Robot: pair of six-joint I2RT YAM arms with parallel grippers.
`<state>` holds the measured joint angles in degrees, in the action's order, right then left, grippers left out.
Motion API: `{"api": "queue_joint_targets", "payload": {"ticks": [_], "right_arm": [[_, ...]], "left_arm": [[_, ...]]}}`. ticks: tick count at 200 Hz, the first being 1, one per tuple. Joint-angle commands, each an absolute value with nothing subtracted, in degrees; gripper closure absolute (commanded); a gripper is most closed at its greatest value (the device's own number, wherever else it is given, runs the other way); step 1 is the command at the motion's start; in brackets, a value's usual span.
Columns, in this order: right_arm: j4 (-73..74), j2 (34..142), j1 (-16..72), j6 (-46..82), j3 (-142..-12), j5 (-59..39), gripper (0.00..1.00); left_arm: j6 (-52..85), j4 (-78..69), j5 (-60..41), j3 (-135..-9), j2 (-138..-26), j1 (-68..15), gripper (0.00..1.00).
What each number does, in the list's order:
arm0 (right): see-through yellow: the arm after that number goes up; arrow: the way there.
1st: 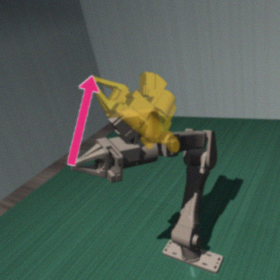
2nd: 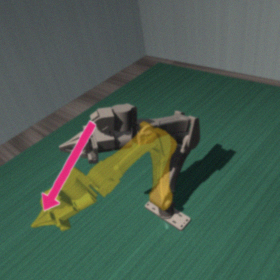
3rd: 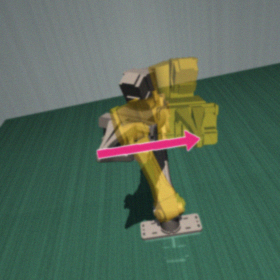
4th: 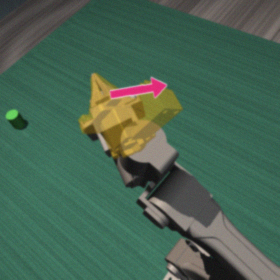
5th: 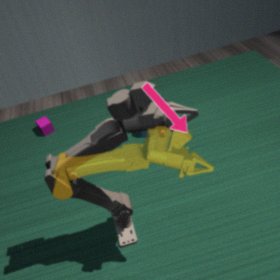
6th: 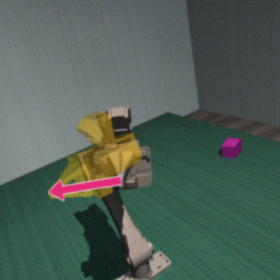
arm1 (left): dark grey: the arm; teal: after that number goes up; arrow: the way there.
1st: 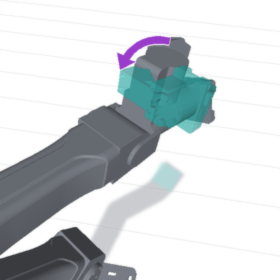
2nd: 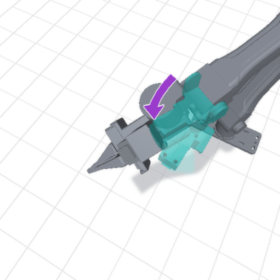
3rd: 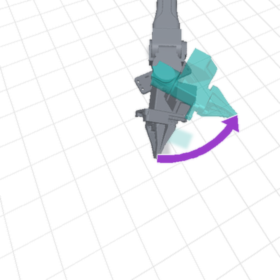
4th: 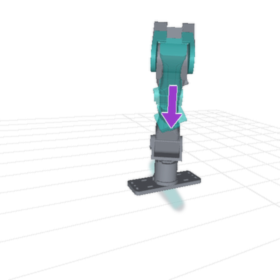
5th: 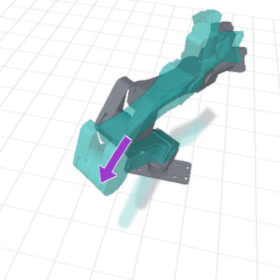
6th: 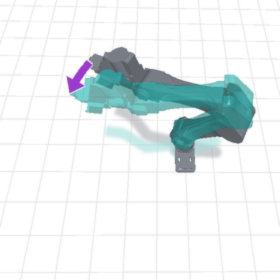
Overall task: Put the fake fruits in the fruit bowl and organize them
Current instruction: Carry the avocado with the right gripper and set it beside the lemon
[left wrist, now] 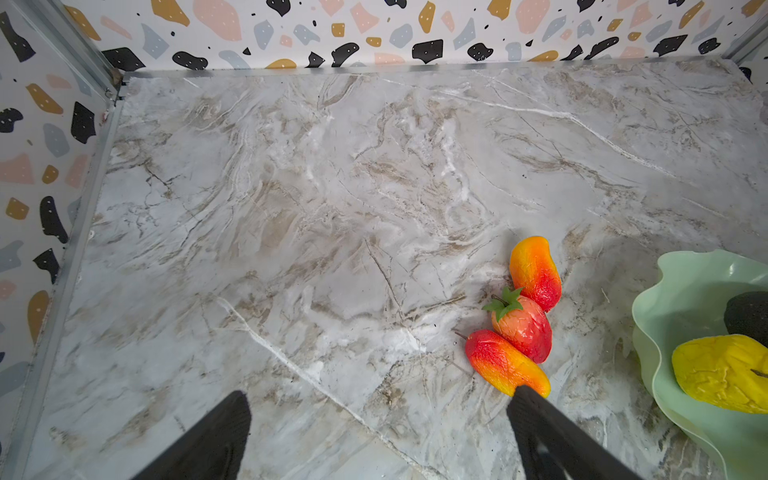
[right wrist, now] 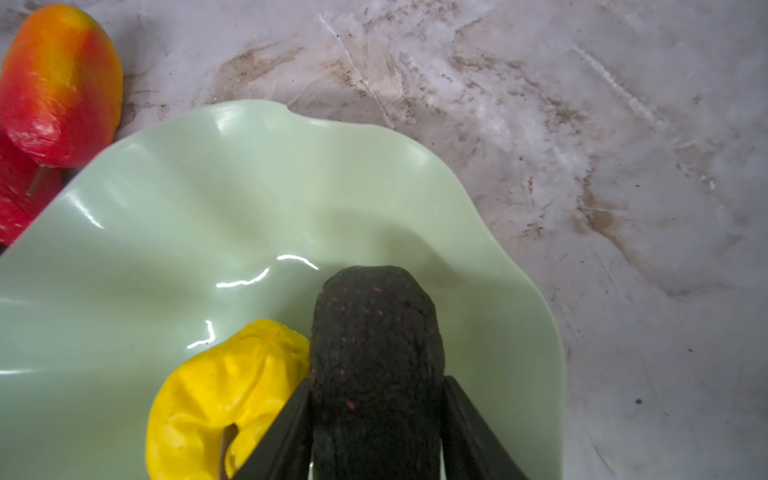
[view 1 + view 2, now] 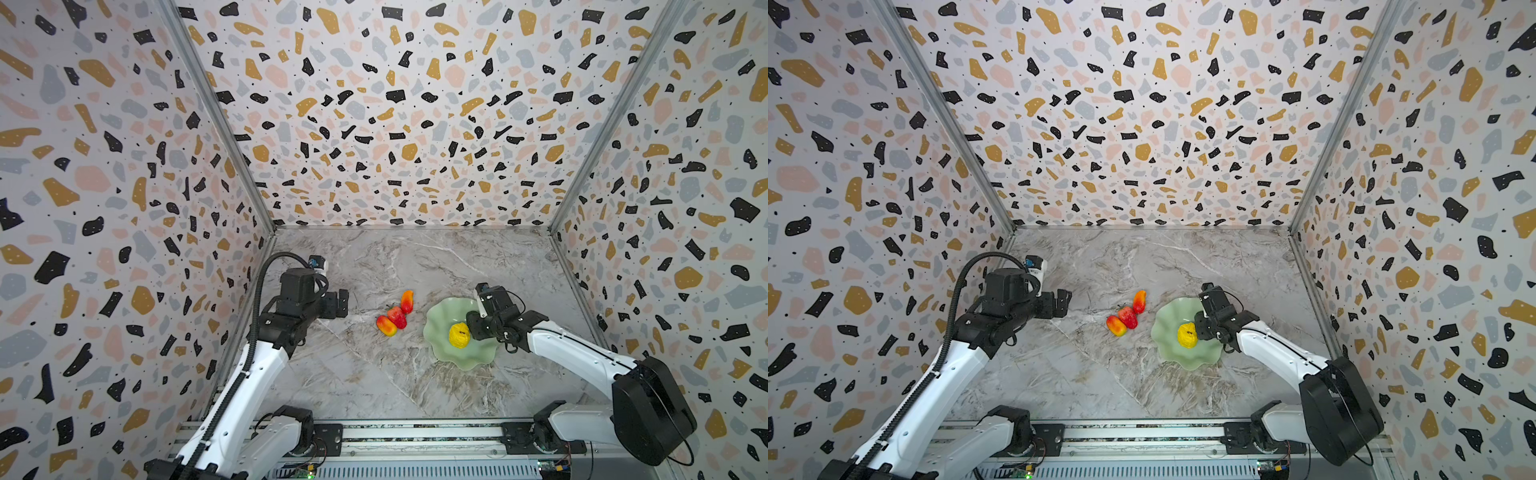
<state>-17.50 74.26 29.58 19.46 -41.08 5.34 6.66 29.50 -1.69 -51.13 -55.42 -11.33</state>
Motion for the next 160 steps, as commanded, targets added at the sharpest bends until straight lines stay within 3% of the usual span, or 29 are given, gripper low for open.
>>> {"api": "queue_joint_targets", "payload": {"ticks": [1,59,87,106,160], "right_arm": [[-17.8,74.2,29.4,19.4,-42.4,5.5,0.47],[-20.8,72.7,30.0,18.0,-46.1,7.3,0.38],[-21.0,72.3,34.9,14.8,-50.4,9.2,0.11],[-19.0,74.8,38.8,12.7,-54.5,7.6,0.00],[-12.3,93.0,50.0,4.3,-68.7,0.9,0.01]], "left_arm": [[6.3,29.0,-2.3,-51.4,-54.9,-11.6,0.01],[6.3,29.0,-2.2,-51.1,-54.6,-11.6,0.01],[6.3,29.0,-2.2,-51.0,-54.8,-11.6,0.01],[6.3,28.8,-2.3,-51.0,-55.0,-11.6,0.00],[6.4,29.5,-1.6,-51.1,-54.5,-11.6,0.00]]}}
